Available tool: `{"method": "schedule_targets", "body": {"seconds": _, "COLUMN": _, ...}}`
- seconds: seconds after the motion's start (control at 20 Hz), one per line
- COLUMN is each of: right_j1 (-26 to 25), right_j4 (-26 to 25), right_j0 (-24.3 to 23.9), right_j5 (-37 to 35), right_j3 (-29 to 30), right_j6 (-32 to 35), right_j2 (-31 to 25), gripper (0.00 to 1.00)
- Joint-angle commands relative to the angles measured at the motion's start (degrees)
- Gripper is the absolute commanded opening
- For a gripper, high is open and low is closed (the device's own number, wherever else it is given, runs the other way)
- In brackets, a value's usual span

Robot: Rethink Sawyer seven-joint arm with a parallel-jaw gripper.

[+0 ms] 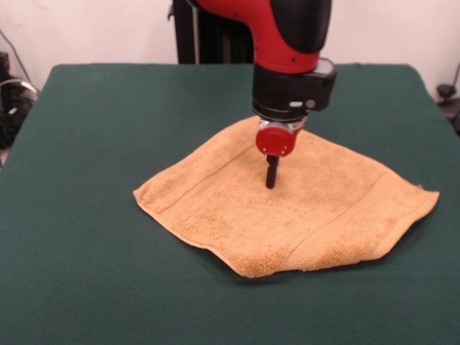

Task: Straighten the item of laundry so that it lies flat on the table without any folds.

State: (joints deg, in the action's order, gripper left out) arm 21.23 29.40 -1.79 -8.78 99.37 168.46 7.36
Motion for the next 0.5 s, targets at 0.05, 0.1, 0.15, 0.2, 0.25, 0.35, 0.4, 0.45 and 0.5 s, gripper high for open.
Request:
{"method": "schedule_targets", "body": {"seconds": 0.05, "right_j1": -8.93, "right_j4": -0.67, "right_j0": -0.10, "right_j5": 6.32, "right_j3": 2.40, "right_j6": 6.11, "right_j2": -13.17, "gripper": 1.00}}
{"method": "schedule_targets", "body": {"seconds": 0.1, "right_j1": -9.19, "right_j4": -0.93, "right_j0": -0.50, "right_j5": 6.57, "right_j3": 2.48, "right_j6": 5.88, "right_j2": -13.57, "gripper": 1.00}}
{"method": "schedule_targets", "body": {"seconds": 0.15, "right_j1": -9.46, "right_j4": -0.85, "right_j0": -0.21, "right_j5": 5.99, "right_j3": 2.20, "right_j6": 5.65, "right_j2": -13.17, "gripper": 1.00}}
{"method": "schedule_targets", "body": {"seconds": 0.2, "right_j1": -9.77, "right_j4": -1.04, "right_j0": 0.05, "right_j5": 4.92, "right_j3": 1.71, "right_j6": 4.83, "right_j2": -12.65, "gripper": 1.00}}
{"method": "schedule_targets", "body": {"seconds": 0.25, "right_j1": -10.22, "right_j4": -1.22, "right_j0": -0.11, "right_j5": 4.44, "right_j3": 1.36, "right_j6": 4.33, "right_j2": -12.74, "gripper": 1.00}}
{"method": "schedule_targets", "body": {"seconds": 0.35, "right_j1": -11.67, "right_j4": -1.05, "right_j0": 0.38, "right_j5": 1.54, "right_j3": -0.08, "right_j6": 3.32, "right_j2": -11.94, "gripper": 1.00}}
{"method": "schedule_targets", "body": {"seconds": 0.4, "right_j1": -12.37, "right_j4": -1.09, "right_j0": 0.28, "right_j5": 0.87, "right_j3": -0.68, "right_j6": 2.94, "right_j2": -11.87, "gripper": 1.00}}
{"method": "schedule_targets", "body": {"seconds": 0.45, "right_j1": -12.93, "right_j4": -0.74, "right_j0": -0.23, "right_j5": -0.31, "right_j3": -0.97, "right_j6": 2.79, "right_j2": -12.41, "gripper": 1.00}}
{"method": "schedule_targets", "body": {"seconds": 0.5, "right_j1": -13.45, "right_j4": -0.78, "right_j0": -1.02, "right_j5": -0.94, "right_j3": -1.12, "right_j6": 2.28, "right_j2": -13.00, "gripper": 1.00}}
